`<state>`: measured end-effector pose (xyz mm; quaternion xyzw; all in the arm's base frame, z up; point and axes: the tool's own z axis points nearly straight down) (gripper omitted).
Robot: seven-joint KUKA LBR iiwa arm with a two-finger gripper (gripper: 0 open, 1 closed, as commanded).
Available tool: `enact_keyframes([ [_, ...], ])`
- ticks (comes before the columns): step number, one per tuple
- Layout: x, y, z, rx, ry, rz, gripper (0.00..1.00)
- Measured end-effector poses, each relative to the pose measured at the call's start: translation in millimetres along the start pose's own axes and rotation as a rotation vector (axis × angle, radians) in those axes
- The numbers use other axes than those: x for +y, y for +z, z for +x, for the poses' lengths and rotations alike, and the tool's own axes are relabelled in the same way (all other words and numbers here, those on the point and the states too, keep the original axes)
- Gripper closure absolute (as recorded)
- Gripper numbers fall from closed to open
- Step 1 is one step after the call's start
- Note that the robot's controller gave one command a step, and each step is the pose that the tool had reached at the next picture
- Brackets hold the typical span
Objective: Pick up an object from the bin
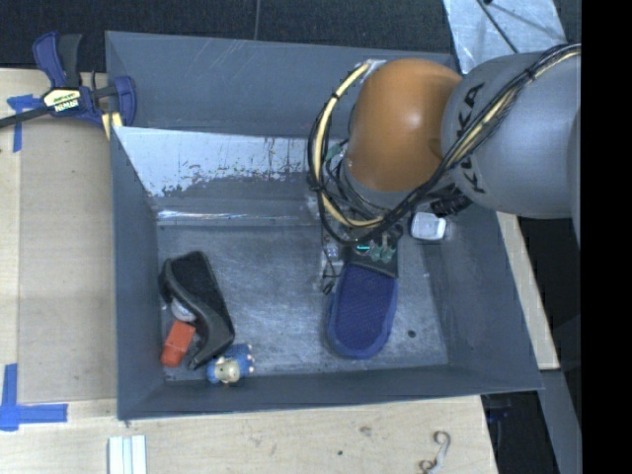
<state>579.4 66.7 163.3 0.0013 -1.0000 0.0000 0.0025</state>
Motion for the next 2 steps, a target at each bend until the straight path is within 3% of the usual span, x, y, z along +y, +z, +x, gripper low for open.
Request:
enact_keyframes([
  [1, 62.0, -6.6, 34.2, -0.006, -0.369, -0.001, 0.0],
  [2, 140.1, 77.0, 32.7, -0.017, -0.514, 0.004, 0.0],
])
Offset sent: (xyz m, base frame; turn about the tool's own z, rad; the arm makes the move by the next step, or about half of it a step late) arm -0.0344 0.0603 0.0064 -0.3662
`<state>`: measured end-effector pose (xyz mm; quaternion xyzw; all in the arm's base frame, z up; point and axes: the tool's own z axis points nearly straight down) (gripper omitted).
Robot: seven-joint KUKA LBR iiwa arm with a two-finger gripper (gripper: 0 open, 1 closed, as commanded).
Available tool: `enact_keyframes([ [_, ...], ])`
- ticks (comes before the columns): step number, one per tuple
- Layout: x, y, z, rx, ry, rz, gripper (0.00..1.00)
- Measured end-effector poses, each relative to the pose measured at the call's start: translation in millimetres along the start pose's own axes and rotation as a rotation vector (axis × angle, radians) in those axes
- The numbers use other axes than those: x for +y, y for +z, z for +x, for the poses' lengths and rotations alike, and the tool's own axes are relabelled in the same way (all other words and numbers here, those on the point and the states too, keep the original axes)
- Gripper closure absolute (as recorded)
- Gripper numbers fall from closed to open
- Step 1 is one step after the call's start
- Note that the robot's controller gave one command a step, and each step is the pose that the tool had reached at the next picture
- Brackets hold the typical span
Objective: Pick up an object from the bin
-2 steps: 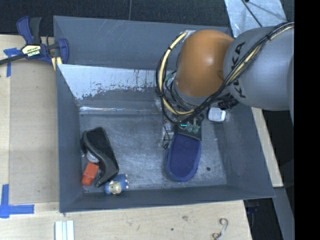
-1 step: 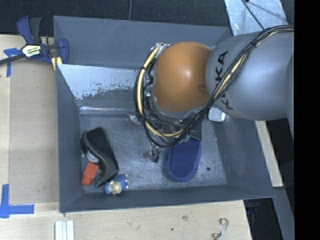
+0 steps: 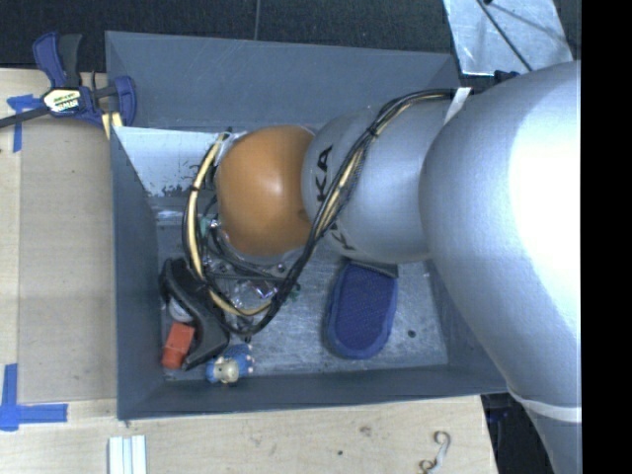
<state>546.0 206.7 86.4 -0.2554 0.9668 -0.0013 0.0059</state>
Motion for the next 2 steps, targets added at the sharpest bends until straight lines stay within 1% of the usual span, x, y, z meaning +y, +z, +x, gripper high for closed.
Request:
enact_keyframes([
  [1, 31.9, 6.1, -6.1, -0.02, -0.586, 0.007, 0.0],
  [2, 37.3, 14.0, 20.0, -0.001, -1.052, -0.008, 0.0],
])
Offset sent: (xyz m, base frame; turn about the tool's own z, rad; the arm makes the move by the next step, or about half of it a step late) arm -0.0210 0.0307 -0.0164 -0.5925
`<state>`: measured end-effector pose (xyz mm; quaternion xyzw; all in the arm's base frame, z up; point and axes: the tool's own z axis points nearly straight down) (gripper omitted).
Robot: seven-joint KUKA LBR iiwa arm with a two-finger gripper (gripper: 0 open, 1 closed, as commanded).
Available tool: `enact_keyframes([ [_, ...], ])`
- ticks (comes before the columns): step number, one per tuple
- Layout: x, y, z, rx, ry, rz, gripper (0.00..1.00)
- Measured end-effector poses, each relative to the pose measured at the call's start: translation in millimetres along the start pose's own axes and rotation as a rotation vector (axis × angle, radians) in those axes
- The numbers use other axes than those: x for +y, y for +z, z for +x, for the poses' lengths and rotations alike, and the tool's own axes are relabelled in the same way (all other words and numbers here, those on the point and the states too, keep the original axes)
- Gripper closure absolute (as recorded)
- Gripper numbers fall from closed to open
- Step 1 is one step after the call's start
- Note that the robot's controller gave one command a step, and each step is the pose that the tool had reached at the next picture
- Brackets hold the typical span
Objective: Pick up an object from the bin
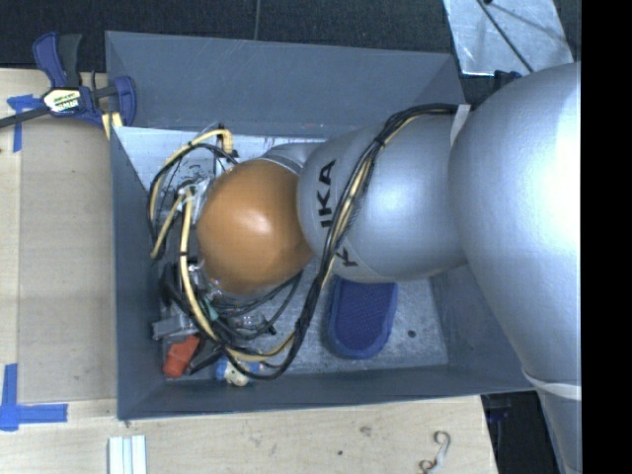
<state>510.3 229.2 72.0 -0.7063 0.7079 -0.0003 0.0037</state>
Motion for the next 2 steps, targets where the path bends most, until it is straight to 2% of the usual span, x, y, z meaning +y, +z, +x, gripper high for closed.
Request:
enact_keyframes([
  [1, -0.7, -1.6, 0.3, 0.001, 0.003, 0.0, 1.0],
  [2, -0.7, -1.6, 0.1, 0.001, 0.004, 0.0, 1.0],
])
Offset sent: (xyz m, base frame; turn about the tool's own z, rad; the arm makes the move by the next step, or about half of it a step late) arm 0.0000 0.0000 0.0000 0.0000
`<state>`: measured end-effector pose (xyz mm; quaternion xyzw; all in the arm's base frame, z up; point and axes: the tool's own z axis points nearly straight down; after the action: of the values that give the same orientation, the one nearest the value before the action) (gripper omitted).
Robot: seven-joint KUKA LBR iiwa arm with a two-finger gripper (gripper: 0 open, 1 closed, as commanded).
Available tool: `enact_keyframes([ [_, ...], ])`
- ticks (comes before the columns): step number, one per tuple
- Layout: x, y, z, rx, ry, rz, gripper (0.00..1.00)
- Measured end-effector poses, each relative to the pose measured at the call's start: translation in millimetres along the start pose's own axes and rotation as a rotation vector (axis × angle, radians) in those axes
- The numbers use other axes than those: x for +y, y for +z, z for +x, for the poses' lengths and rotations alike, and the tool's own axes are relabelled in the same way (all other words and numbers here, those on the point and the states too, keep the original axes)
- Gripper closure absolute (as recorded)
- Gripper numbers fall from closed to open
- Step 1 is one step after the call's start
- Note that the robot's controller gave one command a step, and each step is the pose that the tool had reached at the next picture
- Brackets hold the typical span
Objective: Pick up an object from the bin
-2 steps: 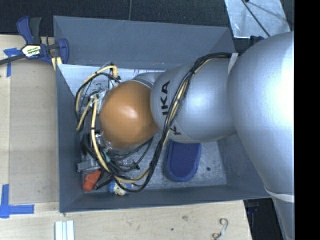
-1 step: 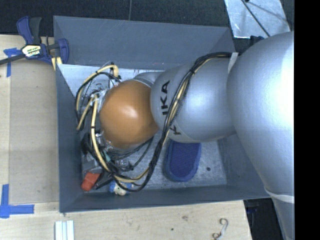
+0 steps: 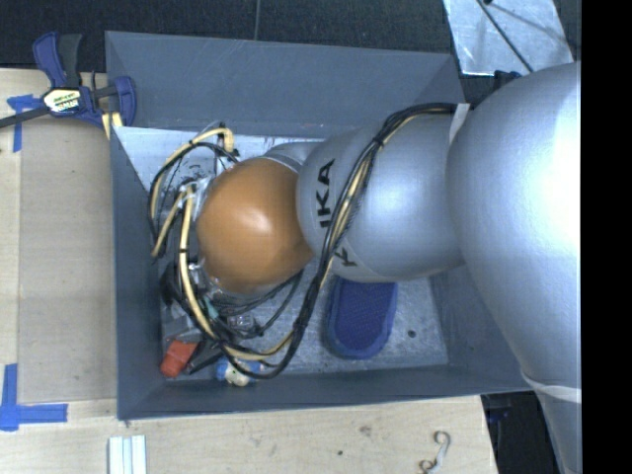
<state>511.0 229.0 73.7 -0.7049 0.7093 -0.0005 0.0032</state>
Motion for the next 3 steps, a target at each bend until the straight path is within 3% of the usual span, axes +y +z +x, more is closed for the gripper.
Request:
enact_keyframes([
  [1, -6.3, -131.4, 7.5, 0.003, 0.027, -0.003, 1.0],
  [2, -23.4, -80.3, 17.4, 0.006, 0.09, -0.014, 1.0],
  [3, -8.4, -85.2, 13.3, 0.007, 0.075, -0.013, 1.0],
])
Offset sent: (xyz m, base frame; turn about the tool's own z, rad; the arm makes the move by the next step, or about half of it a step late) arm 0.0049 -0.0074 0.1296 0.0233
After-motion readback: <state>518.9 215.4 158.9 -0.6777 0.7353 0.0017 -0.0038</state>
